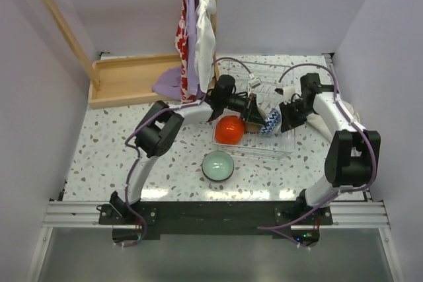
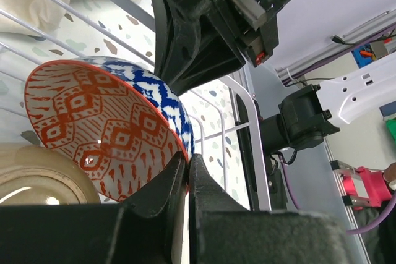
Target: Load the bowls into the dish rack
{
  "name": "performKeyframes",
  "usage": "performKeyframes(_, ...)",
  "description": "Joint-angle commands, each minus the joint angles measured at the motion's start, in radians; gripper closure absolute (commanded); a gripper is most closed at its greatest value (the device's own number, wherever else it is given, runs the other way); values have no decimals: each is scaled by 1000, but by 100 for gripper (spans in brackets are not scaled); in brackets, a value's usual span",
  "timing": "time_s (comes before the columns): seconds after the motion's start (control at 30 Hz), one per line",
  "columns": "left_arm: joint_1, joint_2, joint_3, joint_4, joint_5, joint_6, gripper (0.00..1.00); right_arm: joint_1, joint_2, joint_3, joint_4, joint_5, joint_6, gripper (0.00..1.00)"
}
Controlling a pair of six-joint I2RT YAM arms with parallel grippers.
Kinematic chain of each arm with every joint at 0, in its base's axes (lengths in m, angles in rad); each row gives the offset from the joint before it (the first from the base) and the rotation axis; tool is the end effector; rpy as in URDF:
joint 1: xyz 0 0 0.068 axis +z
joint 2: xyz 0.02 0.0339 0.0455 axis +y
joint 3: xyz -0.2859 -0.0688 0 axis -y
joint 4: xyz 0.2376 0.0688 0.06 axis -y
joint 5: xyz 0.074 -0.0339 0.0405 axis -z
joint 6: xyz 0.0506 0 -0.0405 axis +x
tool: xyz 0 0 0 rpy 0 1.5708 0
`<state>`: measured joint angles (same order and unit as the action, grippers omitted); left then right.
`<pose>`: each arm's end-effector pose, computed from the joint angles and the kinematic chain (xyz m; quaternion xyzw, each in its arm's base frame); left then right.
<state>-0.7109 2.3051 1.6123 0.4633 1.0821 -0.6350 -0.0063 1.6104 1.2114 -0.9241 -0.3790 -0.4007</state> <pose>0.3709 -0.3783 0.1979 0.3453 0.6589 -0.6476 0.1651 0.3033 0.0168 0.2448 -0.2138 0.9511 0.1585 0.1566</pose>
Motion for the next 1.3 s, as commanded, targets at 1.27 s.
performKeyframes(1.27,-9,-257,120,-732,-734,698,56,117,85,191,54,-26,77,99)
